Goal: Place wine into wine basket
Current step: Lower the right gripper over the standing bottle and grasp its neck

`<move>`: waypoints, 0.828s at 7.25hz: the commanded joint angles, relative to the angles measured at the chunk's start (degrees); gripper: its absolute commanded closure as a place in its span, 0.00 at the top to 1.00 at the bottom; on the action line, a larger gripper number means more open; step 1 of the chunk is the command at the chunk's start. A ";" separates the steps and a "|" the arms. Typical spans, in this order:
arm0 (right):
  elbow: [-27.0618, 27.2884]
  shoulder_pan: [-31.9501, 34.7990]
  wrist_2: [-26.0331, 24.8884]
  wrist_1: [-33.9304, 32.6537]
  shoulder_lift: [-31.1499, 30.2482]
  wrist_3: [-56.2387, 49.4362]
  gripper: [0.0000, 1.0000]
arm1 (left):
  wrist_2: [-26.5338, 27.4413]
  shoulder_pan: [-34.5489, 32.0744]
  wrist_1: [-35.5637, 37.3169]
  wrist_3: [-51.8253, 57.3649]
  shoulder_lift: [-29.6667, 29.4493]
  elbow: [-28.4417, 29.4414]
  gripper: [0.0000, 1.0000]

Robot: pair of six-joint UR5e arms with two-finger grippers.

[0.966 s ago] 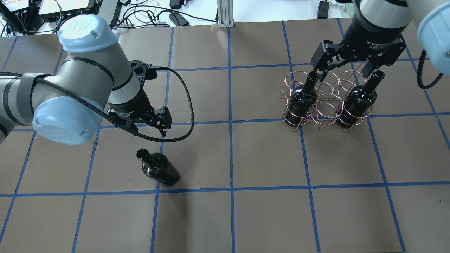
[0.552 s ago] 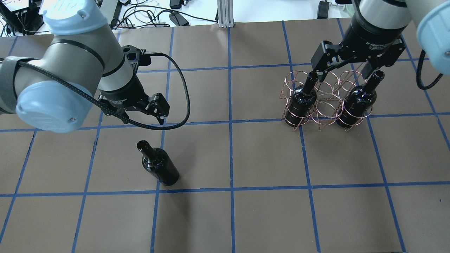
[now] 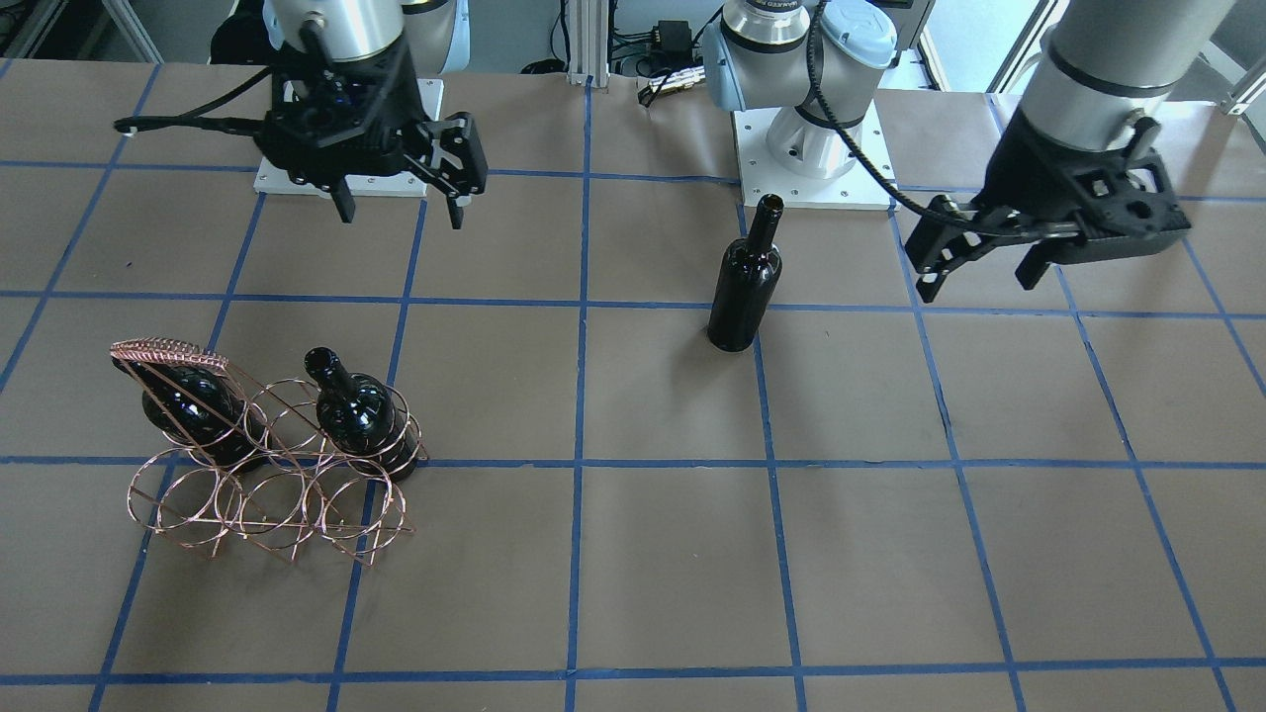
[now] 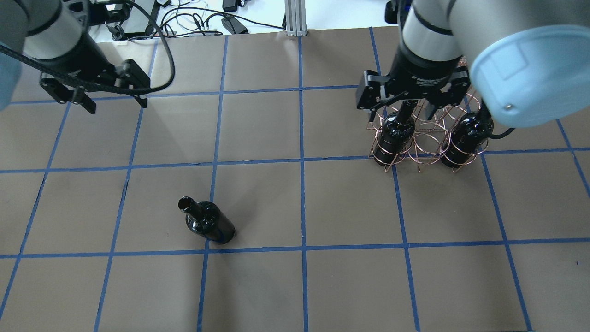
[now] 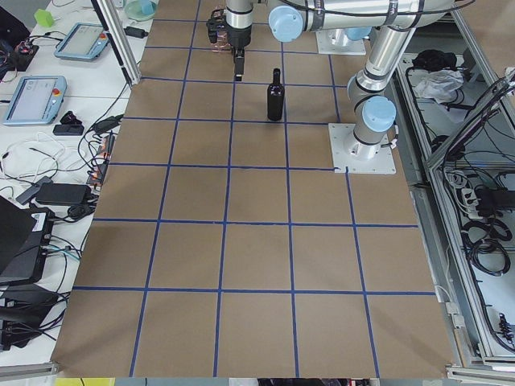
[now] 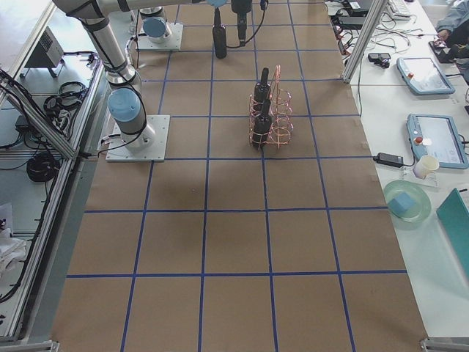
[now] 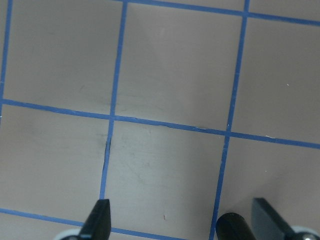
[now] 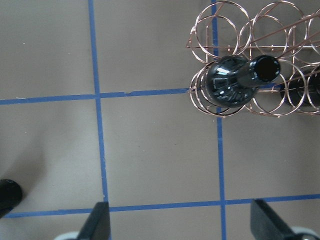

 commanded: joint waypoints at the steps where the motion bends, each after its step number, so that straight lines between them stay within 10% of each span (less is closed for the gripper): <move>1: -0.31 8.79 0.48 -1.15 1.52 14.85 0.98 | 0.02 4.56 0.02 0.14 -0.04 0.57 1.00; 6: -8.74 28.05 -0.31 -8.15 13.12 40.12 0.98 | 0.28 6.69 -3.93 0.14 0.66 0.22 1.00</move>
